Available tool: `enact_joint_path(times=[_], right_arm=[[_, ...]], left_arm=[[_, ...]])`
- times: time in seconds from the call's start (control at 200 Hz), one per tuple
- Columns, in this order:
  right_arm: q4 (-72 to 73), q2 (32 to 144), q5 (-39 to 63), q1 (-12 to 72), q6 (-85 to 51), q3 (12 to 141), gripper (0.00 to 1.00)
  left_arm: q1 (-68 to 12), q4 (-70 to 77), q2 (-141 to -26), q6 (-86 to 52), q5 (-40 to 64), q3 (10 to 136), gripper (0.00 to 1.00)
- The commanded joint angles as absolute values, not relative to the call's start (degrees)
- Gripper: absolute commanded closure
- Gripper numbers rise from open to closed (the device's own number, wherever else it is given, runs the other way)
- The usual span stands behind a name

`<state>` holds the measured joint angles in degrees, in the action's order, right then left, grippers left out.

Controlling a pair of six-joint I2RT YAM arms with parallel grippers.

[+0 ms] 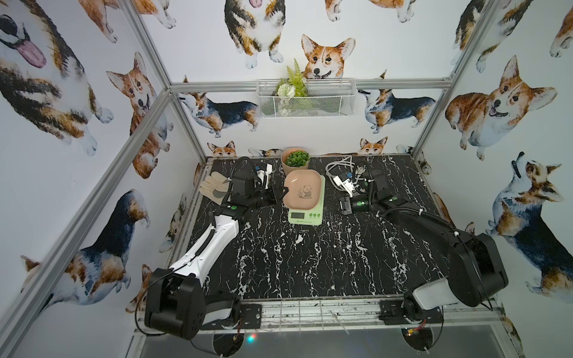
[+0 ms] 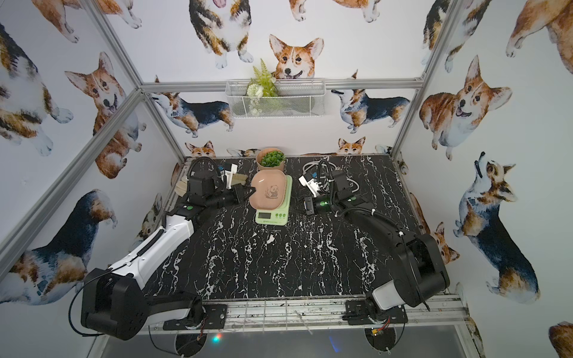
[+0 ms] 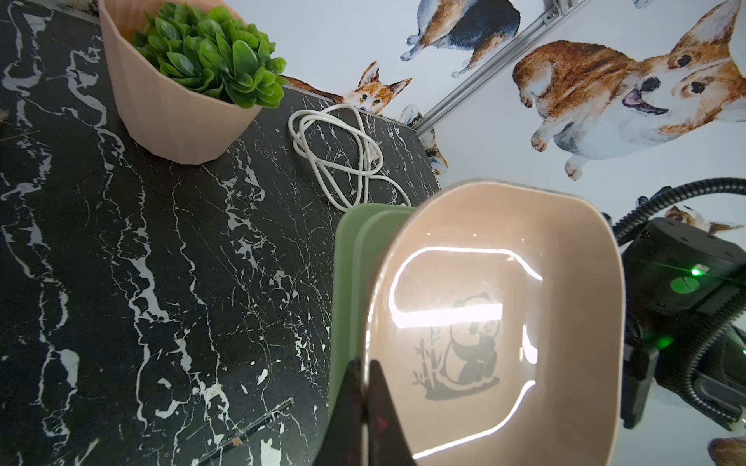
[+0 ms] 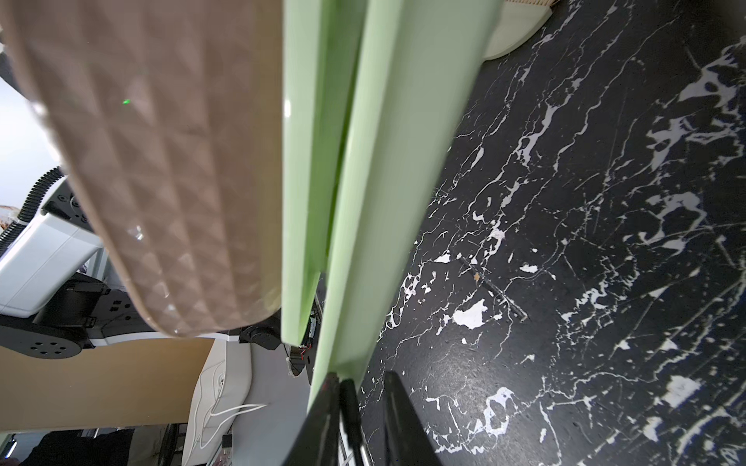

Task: Charge the electronic scale
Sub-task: Insert the charging cable into the electronic scale, then place the electronic scale at the center of the board.

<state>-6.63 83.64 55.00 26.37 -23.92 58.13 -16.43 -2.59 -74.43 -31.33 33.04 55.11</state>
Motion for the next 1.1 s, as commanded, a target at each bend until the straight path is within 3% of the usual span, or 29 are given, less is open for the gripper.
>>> enact_joint_path(times=[0.0,0.395,0.59,0.77,1.096], right_arm=[[-6.3,82.8,54.9,26.5,-22.4,58.7,0.71],[-9.7,80.8,52.1,26.5,-19.9,60.2,0.41],[-13.7,79.0,51.0,24.5,-17.9,61.3,0.38],[-17.6,76.5,49.2,19.1,-17.5,61.3,0.27],[-25.1,71.8,40.9,16.5,-13.8,63.5,0.25]], left_arm=[[-16.6,0.6,-74.1,-32.7,36.3,55.2,1.0],[-16.6,0.5,-73.9,-32.9,36.5,54.8,1.0],[-16.6,-0.1,-74.7,-32.4,35.4,54.9,1.0],[-16.6,-3.9,-77.1,-30.4,31.4,56.4,1.0],[-17.8,-16.0,-89.6,-26.7,20.1,66.2,1.0]])
